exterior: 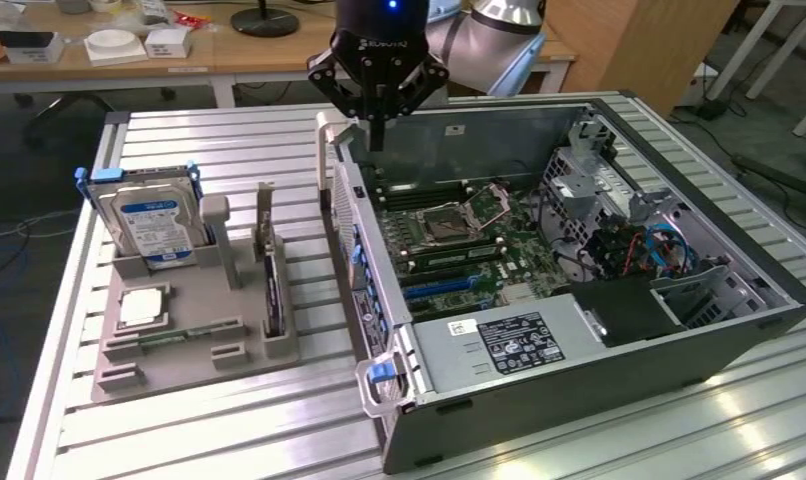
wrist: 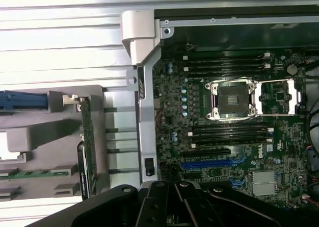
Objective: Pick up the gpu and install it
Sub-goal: 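Reach for the gpu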
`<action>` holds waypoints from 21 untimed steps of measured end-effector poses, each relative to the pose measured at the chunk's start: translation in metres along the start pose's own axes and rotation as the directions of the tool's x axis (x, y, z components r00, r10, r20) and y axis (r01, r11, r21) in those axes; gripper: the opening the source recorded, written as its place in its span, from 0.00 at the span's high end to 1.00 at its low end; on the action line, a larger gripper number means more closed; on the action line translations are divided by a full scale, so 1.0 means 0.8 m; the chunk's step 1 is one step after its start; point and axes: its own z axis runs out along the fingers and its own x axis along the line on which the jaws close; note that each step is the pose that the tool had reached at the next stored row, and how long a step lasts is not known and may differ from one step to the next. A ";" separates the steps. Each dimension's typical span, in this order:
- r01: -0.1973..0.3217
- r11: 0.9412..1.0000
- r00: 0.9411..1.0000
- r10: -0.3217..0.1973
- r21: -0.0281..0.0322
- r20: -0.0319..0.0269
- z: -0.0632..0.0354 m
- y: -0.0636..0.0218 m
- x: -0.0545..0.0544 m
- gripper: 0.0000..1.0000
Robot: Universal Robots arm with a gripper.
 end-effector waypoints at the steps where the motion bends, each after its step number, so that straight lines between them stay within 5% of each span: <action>1: 0.000 1.000 1.000 0.000 0.000 0.000 0.000 0.000 0.001 0.90; 21: 0.000 1.000 1.000 0.000 0.000 0.000 -0.001 -0.002 0.029 0.90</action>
